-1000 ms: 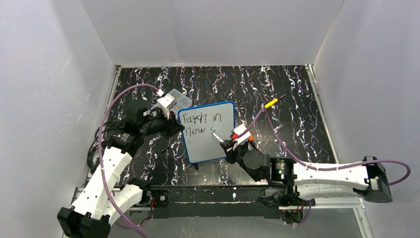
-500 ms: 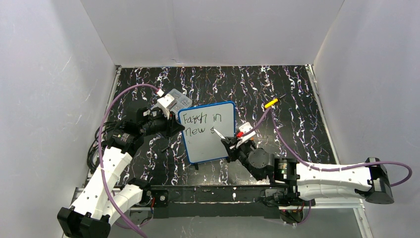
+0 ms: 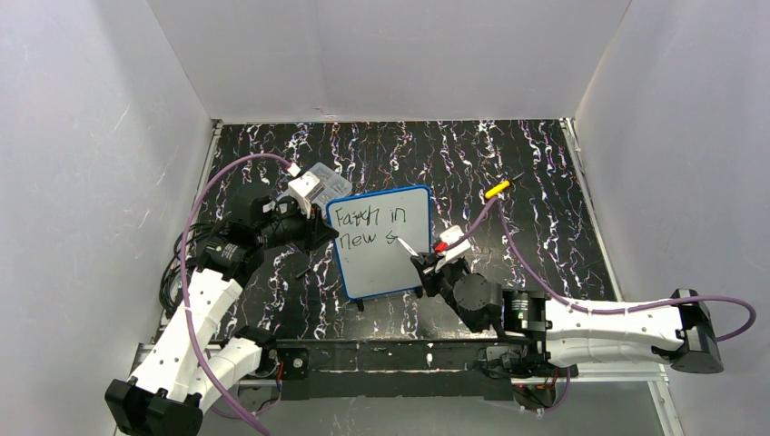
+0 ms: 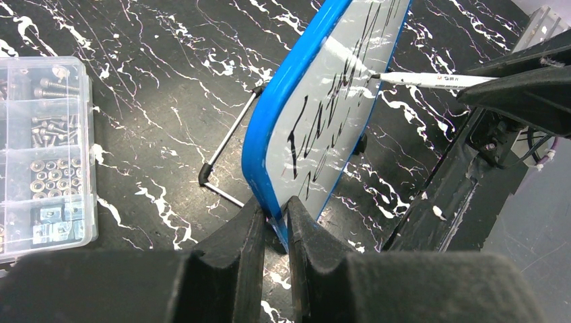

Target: Write a sentence on the whiteboard

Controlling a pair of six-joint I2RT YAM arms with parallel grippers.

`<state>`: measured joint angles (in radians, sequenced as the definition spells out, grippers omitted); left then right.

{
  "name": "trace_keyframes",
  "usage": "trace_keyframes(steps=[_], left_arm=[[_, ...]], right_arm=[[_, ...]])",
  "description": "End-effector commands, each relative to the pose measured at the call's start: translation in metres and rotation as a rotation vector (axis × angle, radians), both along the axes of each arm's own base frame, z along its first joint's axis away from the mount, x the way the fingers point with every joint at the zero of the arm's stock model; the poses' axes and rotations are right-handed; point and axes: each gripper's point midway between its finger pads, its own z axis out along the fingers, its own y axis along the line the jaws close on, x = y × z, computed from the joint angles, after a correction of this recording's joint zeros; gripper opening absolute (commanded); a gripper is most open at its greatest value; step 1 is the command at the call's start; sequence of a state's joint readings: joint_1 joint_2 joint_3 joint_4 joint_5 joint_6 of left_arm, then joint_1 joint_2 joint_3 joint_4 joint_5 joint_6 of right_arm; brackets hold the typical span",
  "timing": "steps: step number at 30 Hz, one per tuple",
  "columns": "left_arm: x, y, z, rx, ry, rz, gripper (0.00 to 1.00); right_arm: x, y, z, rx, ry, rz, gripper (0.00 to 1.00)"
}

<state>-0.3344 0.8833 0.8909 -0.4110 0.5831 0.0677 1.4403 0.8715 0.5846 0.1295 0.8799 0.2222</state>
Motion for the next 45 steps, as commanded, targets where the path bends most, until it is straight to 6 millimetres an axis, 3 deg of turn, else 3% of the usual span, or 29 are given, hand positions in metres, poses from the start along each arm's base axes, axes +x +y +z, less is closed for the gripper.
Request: trace_keyframes(steps=[1,6,13,20,37,45], left_arm=[[-0.011,0.003,-0.026,0.049,0.083,-0.017,0.0],[-0.011,0.003,-0.026,0.049,0.084,-0.016,0.0],[-0.011,0.003,-0.026,0.049,0.083,-0.018,0.0],[-0.011,0.003,-0.026,0.048,0.088,-0.019,0.0],[-0.011,0.003,-0.026,0.049,0.086,-0.019,0.0],[-0.011,0.003,-0.026,0.049,0.085,-0.019,0.0]], right_arm=[[0.011,-0.019,0.012,0.025,-0.024,-0.103,0.01],[0.01,-0.017,0.016,0.03,-0.026,-0.088,0.01],[0.0,0.002,0.036,0.087,-0.065,0.033,0.01],[0.012,-0.002,0.043,0.064,-0.108,-0.046,0.01],[0.003,-0.007,-0.005,0.002,0.025,-0.043,0.01],[-0.002,-0.005,-0.018,-0.025,0.065,-0.019,0.01]])
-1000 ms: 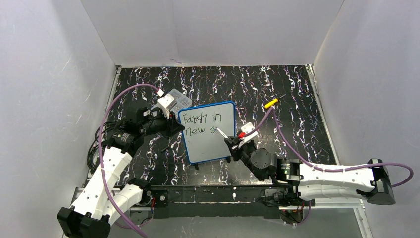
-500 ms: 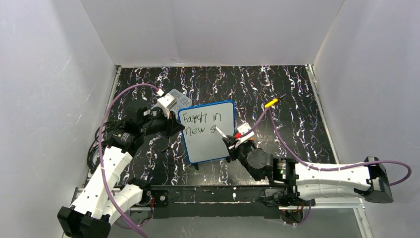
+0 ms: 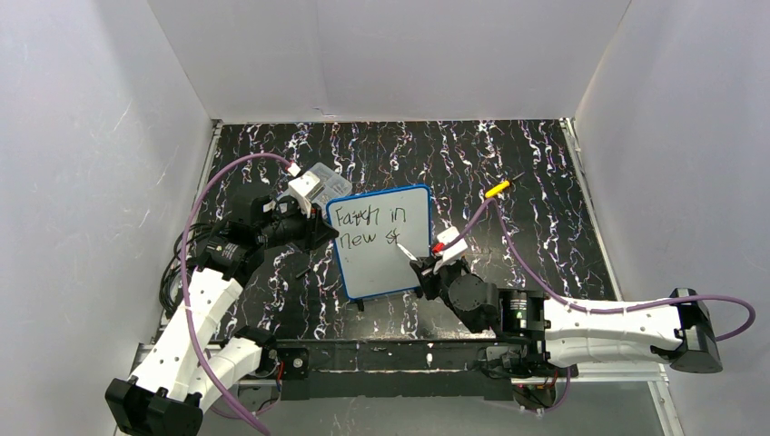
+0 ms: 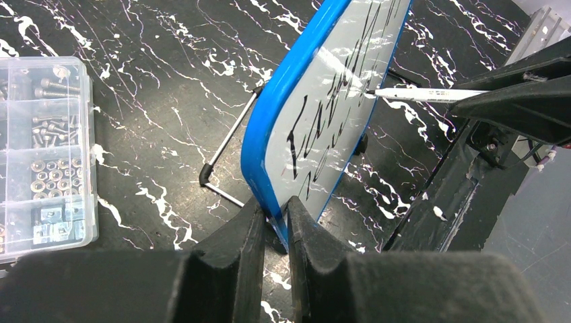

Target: Write a sentence on the whiteboard

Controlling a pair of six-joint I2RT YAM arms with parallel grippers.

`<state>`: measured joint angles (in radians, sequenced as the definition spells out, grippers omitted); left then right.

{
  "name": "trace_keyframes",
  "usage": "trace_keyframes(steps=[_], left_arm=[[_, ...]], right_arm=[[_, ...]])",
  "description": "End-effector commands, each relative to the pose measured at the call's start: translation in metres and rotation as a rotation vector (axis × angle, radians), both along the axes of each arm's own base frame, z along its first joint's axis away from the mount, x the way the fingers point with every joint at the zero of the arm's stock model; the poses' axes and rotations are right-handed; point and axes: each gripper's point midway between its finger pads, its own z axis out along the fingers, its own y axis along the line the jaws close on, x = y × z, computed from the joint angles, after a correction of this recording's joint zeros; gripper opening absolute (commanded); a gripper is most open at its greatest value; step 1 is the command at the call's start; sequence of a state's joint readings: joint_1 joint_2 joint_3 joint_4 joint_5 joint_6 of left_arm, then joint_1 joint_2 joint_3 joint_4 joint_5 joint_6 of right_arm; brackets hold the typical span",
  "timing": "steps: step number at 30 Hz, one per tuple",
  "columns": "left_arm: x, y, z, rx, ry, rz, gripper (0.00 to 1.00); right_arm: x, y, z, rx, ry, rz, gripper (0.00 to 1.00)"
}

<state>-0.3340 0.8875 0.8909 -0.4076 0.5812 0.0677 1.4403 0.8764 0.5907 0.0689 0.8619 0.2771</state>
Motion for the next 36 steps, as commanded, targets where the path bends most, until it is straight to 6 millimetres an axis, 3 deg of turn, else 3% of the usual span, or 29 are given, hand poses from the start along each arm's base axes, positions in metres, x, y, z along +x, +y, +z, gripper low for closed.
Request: trace_keyframes(steps=[1,14,22,36], left_arm=[[-0.012,0.003,-0.025,0.048,0.084,-0.02,0.0],[-0.012,0.003,-0.026,0.052,0.087,-0.016,0.0],[-0.011,0.004,-0.027,0.054,0.089,-0.013,0.0],[-0.011,0.003,-0.028,0.053,0.095,-0.016,0.0]], right_arm=[[0.002,-0.005,-0.008,-0.013,0.023,-0.027,0.01],[0.009,-0.014,0.015,-0.029,-0.039,-0.06,0.01],[0.01,-0.02,0.052,0.051,-0.08,-0.058,0.01],[0.012,-0.02,0.041,0.028,-0.093,-0.071,0.01]])
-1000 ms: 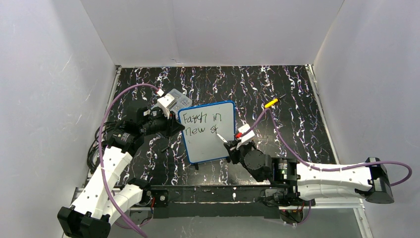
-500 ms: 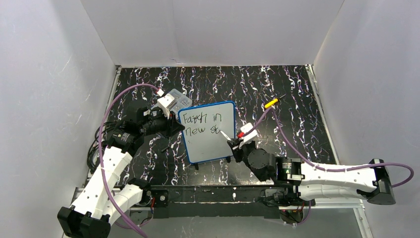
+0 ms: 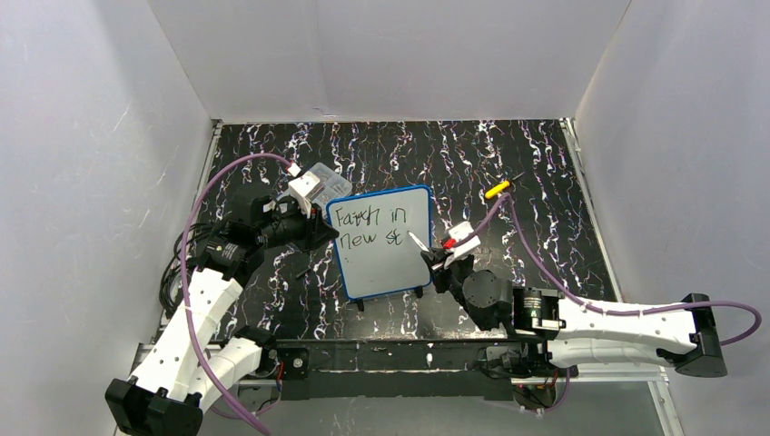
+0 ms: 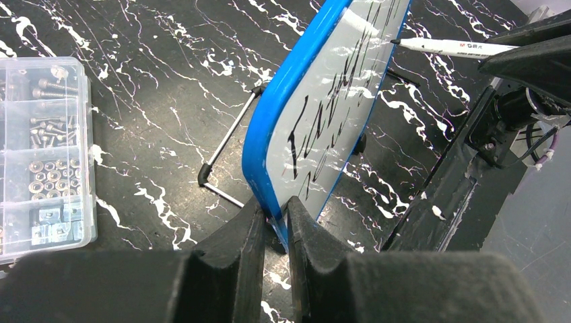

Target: Write a sentence on the whiteboard

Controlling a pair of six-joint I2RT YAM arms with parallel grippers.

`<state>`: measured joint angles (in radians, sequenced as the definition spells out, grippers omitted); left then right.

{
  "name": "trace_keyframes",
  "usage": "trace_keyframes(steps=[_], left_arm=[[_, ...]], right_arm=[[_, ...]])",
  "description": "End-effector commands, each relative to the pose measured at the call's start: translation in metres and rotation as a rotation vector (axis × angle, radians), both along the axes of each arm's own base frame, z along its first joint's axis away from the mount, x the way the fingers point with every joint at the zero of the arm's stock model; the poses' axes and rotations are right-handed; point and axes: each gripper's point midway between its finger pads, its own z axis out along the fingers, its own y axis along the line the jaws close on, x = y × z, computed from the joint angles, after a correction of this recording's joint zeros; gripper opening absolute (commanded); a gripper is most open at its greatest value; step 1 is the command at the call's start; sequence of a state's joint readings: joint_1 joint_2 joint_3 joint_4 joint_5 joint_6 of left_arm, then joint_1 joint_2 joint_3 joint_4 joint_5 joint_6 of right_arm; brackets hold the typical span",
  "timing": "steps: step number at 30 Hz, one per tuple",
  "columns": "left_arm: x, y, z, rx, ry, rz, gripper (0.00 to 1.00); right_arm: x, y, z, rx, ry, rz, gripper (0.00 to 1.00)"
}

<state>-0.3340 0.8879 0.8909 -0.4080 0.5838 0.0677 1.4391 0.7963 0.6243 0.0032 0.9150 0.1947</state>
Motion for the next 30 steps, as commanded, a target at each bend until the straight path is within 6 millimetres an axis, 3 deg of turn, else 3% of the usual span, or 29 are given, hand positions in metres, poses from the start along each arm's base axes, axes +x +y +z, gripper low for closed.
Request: trace_keyframes(steps=[1,8,22,30], left_arm=[[-0.011,0.003,-0.028,0.054,0.094,-0.016,0.0],[-0.011,0.003,-0.028,0.053,0.095,-0.017,0.0],[-0.011,0.003,-0.027,0.051,0.093,-0.017,0.0],[-0.011,0.002,-0.027,0.05,0.093,-0.018,0.0]], right_arm=[[0.006,0.002,0.016,0.046,-0.032,-0.034,0.01],[0.006,0.01,0.014,0.019,-0.042,-0.012,0.01],[-0.003,0.005,-0.023,-0.028,0.065,0.004,0.01],[0.003,0.001,-0.003,-0.023,0.004,-0.021,0.01]])
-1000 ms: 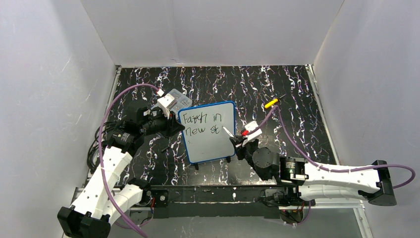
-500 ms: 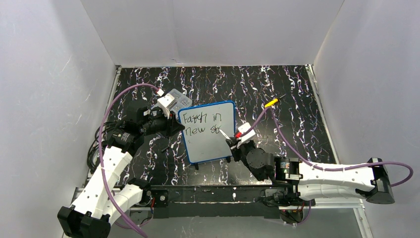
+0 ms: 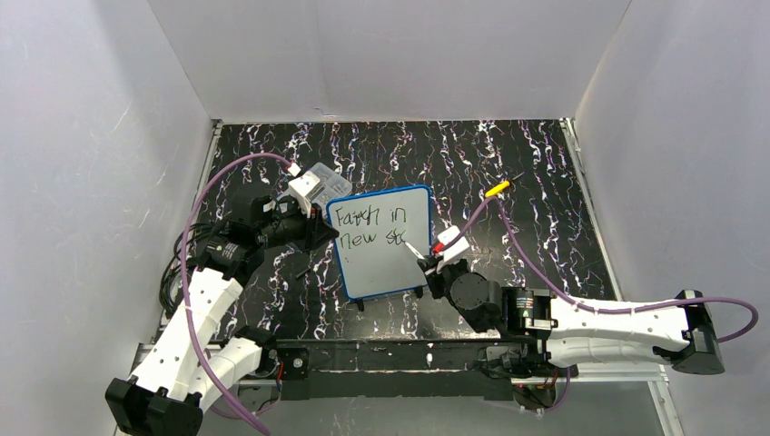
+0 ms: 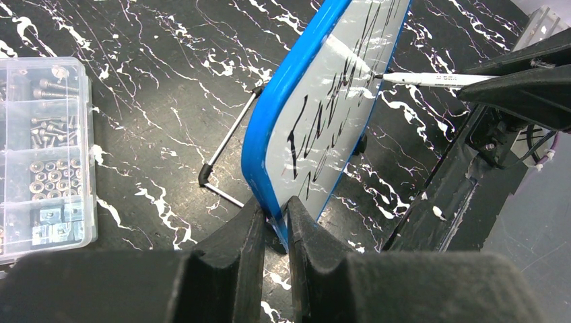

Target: Write a sentence on the whiteboard

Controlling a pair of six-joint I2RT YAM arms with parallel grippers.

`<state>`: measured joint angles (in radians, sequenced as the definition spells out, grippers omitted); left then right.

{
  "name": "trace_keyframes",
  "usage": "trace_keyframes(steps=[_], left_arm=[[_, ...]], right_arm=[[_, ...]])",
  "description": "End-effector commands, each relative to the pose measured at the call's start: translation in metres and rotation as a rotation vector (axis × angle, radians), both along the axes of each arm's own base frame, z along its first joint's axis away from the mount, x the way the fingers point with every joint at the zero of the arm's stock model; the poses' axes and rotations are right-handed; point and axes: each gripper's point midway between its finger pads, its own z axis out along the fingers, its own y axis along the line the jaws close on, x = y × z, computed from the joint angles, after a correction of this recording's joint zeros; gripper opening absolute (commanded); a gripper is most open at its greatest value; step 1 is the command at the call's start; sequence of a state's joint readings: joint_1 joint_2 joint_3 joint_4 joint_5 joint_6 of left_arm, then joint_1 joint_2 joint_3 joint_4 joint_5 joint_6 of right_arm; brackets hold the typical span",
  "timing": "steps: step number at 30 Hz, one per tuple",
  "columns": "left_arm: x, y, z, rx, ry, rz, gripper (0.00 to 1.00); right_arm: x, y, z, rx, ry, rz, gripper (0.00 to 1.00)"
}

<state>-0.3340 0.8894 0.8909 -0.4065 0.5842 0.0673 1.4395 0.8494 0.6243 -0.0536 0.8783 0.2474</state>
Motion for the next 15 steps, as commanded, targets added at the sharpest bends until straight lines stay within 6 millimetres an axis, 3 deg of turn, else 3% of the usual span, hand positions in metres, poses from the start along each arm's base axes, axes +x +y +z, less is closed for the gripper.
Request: trace_keyframes(steps=[1,9,15], left_arm=[[-0.012,0.003,-0.027,0.051,0.094,-0.018,0.0],[-0.012,0.002,-0.028,0.05,0.098,-0.02,0.0],[-0.011,0.002,-0.028,0.05,0.097,-0.02,0.0]], right_arm=[[0.01,-0.004,0.029,0.062,-0.064,-0.049,0.01],[0.014,-0.003,0.052,0.1,-0.126,-0.056,0.01],[0.013,-0.004,0.04,0.073,-0.1,-0.058,0.01]])
